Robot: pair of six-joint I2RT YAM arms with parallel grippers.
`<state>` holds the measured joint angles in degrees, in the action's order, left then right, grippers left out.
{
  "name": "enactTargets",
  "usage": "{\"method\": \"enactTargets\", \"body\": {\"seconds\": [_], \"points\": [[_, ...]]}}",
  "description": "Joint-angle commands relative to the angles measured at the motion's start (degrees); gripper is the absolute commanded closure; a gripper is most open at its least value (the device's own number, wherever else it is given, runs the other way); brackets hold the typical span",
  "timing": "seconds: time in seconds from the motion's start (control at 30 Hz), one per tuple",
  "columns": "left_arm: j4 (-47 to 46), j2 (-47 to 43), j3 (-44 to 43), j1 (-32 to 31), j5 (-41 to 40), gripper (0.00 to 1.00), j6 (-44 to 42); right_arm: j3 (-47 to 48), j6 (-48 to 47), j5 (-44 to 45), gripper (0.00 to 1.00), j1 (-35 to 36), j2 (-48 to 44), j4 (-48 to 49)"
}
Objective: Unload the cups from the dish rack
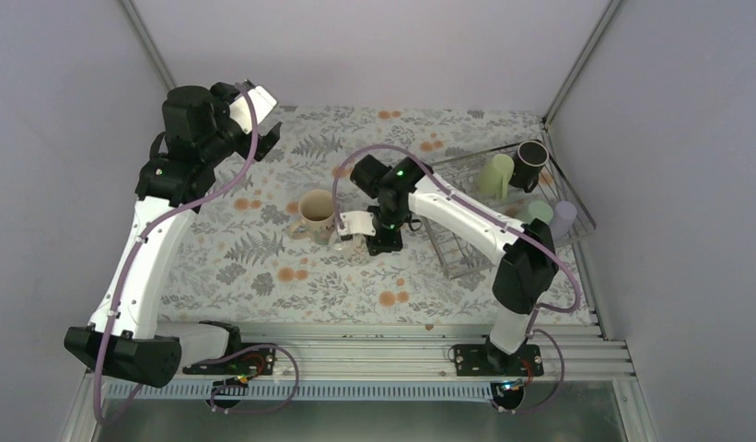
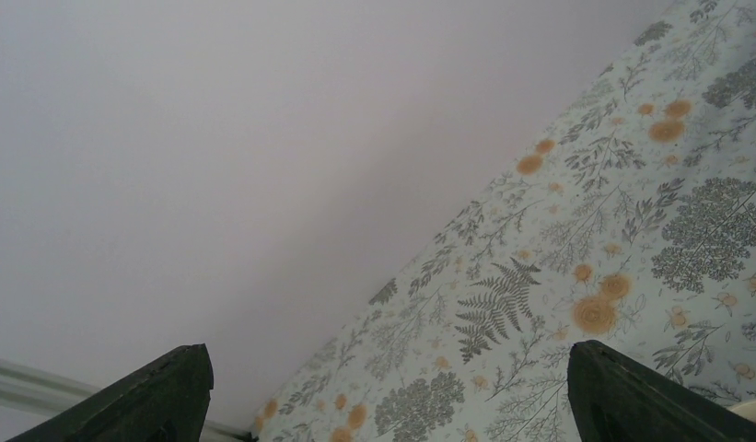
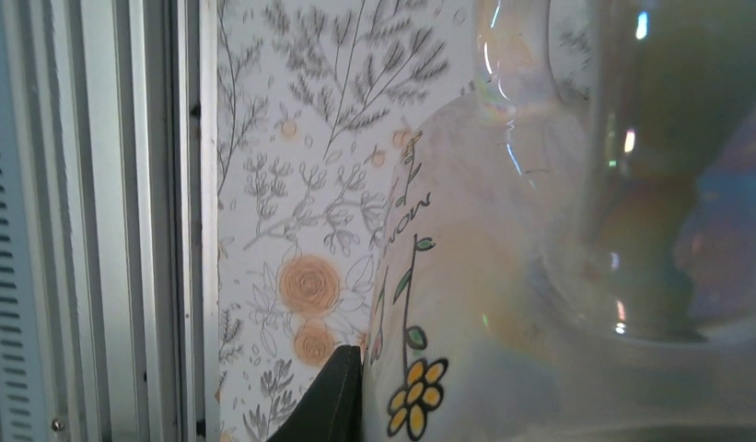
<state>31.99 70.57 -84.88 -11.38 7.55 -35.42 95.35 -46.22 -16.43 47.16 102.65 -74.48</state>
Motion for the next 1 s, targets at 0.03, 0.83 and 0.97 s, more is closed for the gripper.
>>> {"method": "enactTargets", "body": {"seconds": [0.03, 0.83, 0.97], "points": [[-2.6, -2.0, 1.1, 0.9, -1.5, 0.05, 0.2, -2.0, -0.8, 8.1, 0.96, 1.7, -0.8, 3.4], [-5.9, -4.0, 7.1, 0.9, 0.8, 0.04, 4.0, -1.4, -0.7, 16.8, 0.94, 2.1, 7.9, 10.1], [-6.2, -4.6, 8.3, 0.9, 1.2, 0.04, 4.2, -0.8, -0.5, 17.2, 0.73, 2.1, 6.6, 11.1]]}}
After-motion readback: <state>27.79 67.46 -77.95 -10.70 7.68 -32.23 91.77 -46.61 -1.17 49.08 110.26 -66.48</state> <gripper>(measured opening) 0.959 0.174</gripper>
